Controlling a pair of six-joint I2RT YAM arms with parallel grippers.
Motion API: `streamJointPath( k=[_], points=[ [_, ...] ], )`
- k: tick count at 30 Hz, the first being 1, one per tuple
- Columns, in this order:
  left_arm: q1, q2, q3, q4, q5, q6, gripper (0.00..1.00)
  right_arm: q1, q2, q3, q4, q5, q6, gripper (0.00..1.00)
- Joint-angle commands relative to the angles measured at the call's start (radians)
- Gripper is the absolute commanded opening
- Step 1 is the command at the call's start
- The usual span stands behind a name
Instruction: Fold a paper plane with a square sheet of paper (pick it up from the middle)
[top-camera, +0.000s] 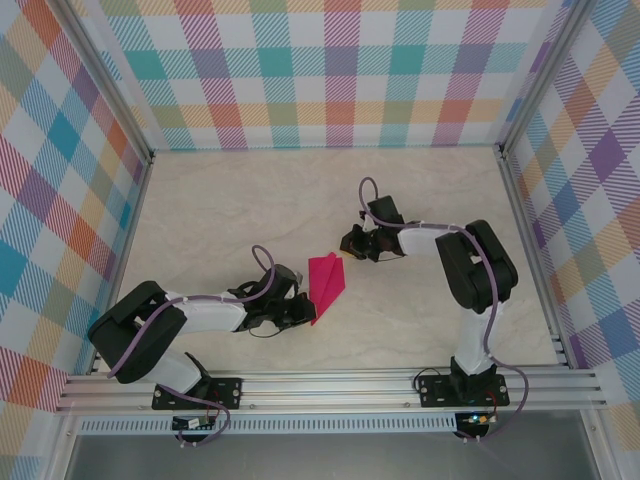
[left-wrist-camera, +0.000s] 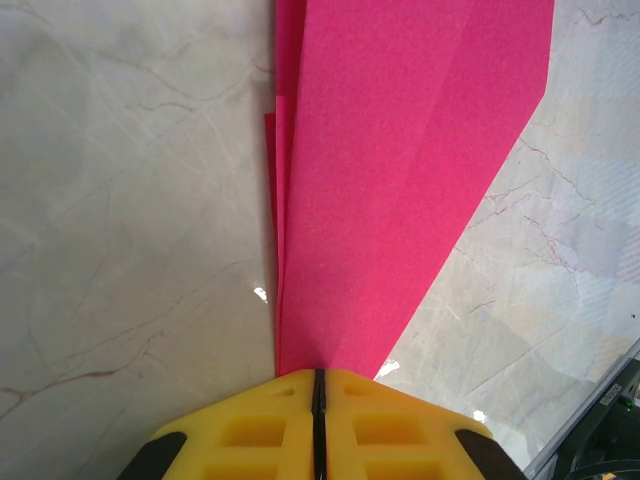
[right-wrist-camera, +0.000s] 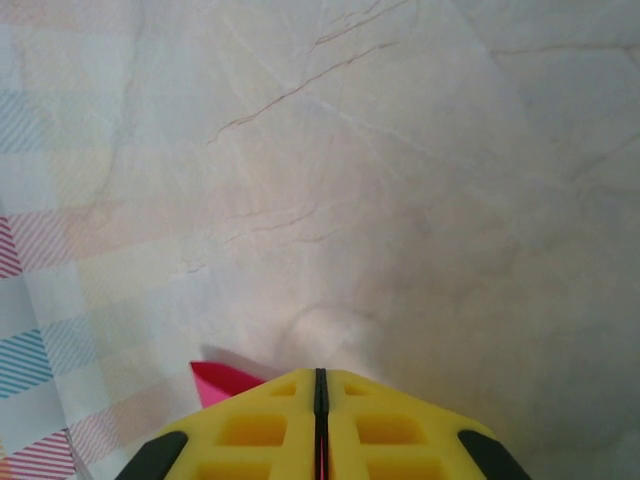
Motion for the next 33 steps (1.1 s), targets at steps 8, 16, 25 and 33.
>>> streamJointPath(
  k=[8, 16, 25, 33],
  points=[
    [-0.007, 0.049, -0.032, -0.22, -0.049, 0.024, 0.1, 0.107, -0.151, -0.08, 0.012, -0.091, 0.003, 0.1],
    [-0.009, 0.043, -0.008, -0.23, -0.043, 0.028, 0.1, 0.152, -0.073, -0.115, 0.041, -0.106, 0.023, 0.09],
    [-0.009, 0.015, 0.011, -0.247, -0.033, 0.033, 0.11, 0.164, 0.025, -0.095, -0.05, -0.067, -0.021, 0.07],
    [0.0, -0.133, 0.093, -0.28, 0.037, 0.059, 0.13, 0.164, 0.03, -0.096, -0.075, -0.039, -0.021, 0.07]
  ],
)
